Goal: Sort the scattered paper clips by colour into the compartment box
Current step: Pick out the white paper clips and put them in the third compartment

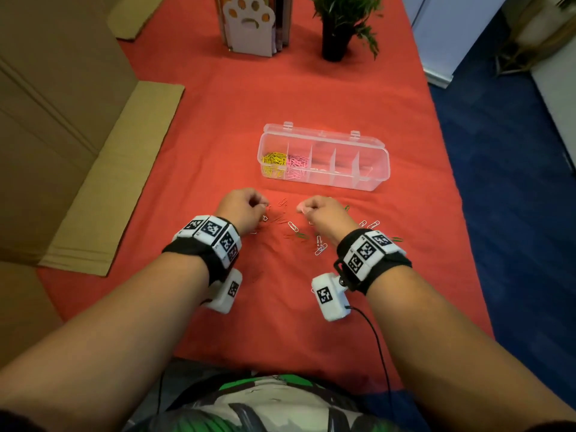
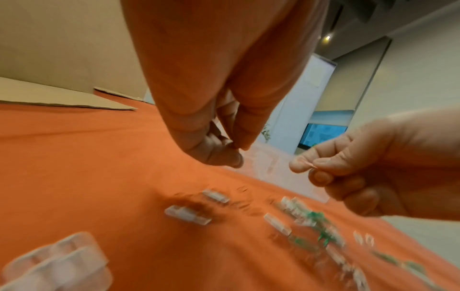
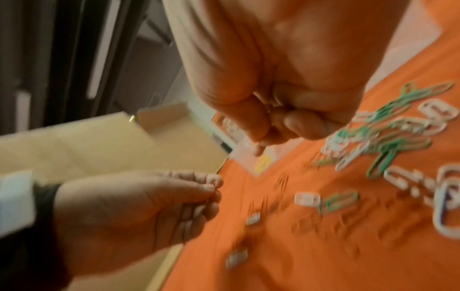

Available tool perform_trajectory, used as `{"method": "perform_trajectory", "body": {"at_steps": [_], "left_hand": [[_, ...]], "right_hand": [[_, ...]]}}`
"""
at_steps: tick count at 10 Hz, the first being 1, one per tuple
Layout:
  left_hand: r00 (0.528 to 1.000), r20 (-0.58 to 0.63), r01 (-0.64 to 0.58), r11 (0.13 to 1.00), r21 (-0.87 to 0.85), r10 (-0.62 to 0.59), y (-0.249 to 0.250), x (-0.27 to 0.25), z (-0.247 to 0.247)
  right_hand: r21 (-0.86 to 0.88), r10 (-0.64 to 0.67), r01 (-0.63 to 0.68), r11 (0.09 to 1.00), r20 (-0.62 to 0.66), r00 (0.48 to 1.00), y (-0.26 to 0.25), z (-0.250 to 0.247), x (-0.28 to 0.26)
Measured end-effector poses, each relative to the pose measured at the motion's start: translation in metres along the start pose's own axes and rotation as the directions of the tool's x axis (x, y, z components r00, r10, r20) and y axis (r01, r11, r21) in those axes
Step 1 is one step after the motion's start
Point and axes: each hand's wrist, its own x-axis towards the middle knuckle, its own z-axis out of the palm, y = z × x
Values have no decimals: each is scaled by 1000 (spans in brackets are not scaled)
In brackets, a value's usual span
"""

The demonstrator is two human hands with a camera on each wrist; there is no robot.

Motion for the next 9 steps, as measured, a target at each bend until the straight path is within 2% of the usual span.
{"method": "perform_trajectory", "body": {"at_steps": [1, 2, 3, 4, 5, 6, 7, 8, 9], "left_hand": [[997, -9, -71, 997, -14, 71, 29, 15, 6], [986, -58, -156, 988, 7, 156, 58, 33, 9], [978, -105, -176, 983, 50, 181, 80, 52, 10], [977, -133, -153, 982, 111, 167, 92, 65, 7], [991, -67, -106, 979, 176, 119, 92, 71, 4], [988, -102, -99, 985, 139, 114, 82, 66, 2], [979, -155, -117, 987, 107, 133, 65, 51, 0], [976, -167, -129, 990, 62, 138, 45, 29, -4], [982, -147, -109, 989, 101, 123, 24, 8, -8]], "right_hand": [[400, 193, -194, 896, 42, 980, -6, -30, -2], [651, 216, -196, 733, 50, 975, -4, -53, 2], [707, 200, -153, 691, 17, 980, -1, -69, 9], [611, 199, -142, 779, -25, 980, -3, -75, 22], [485, 147, -104, 868, -51, 988, -15, -68, 34], [453, 119, -99, 886, -16, 993, -36, -59, 43], [364, 83, -58, 930, -54, 995, -53, -51, 58], [485, 108, -67, 872, -57, 992, -72, -47, 65], [-63, -23, 19, 998, -62, 998, -83, -42, 84]]}}
